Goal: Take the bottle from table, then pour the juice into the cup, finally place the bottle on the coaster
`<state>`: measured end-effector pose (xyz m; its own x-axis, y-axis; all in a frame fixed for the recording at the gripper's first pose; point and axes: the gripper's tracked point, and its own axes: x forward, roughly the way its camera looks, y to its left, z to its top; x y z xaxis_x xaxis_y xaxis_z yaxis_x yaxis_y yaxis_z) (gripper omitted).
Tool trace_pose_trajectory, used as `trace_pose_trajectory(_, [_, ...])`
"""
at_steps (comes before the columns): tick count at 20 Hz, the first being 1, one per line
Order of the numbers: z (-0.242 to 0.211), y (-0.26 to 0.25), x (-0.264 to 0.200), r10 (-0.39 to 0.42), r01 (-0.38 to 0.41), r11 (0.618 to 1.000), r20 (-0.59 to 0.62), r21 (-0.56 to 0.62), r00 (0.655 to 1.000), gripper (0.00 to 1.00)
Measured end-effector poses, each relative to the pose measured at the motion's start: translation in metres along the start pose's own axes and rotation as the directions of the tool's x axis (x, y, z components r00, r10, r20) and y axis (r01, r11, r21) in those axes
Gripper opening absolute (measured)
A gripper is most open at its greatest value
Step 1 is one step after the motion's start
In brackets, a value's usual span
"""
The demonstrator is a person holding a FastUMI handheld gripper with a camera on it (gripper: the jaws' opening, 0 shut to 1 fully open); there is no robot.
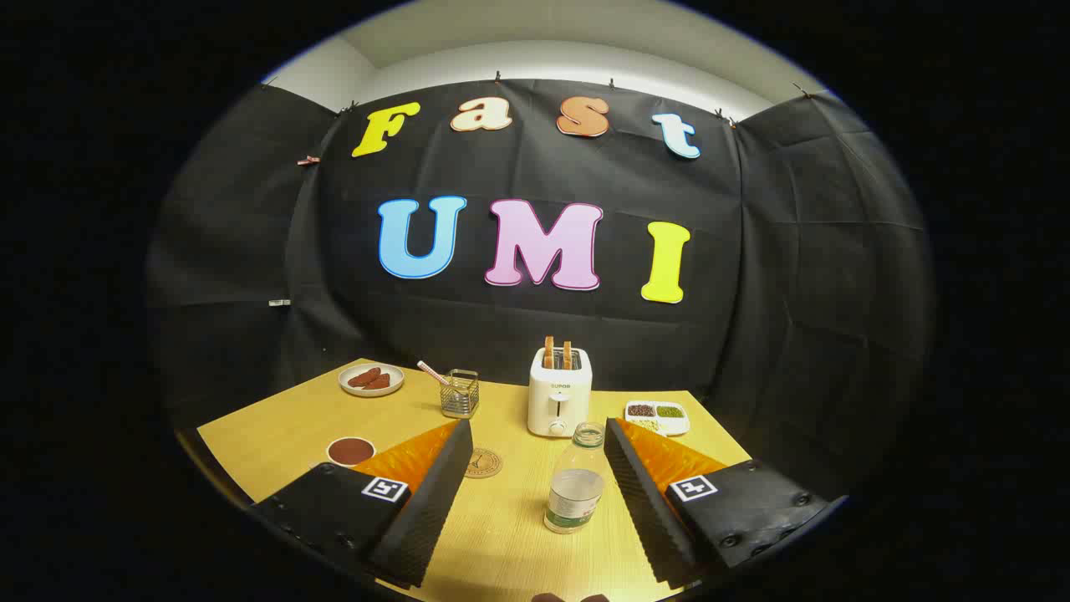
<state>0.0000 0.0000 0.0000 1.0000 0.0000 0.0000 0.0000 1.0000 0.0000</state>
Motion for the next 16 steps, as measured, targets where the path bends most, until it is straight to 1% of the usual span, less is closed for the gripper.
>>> trace_pose_trajectory(12, [-0.0081,-0.0023,-0.0019,0.017,-0.017,1.000,-0.015,0.002,1.000,0.97])
trace_pose_trajectory(16, [-0.0082,0.0005,-0.0019,0.030,-0.030,0.999,-0.015,0.030,0.999,0.97])
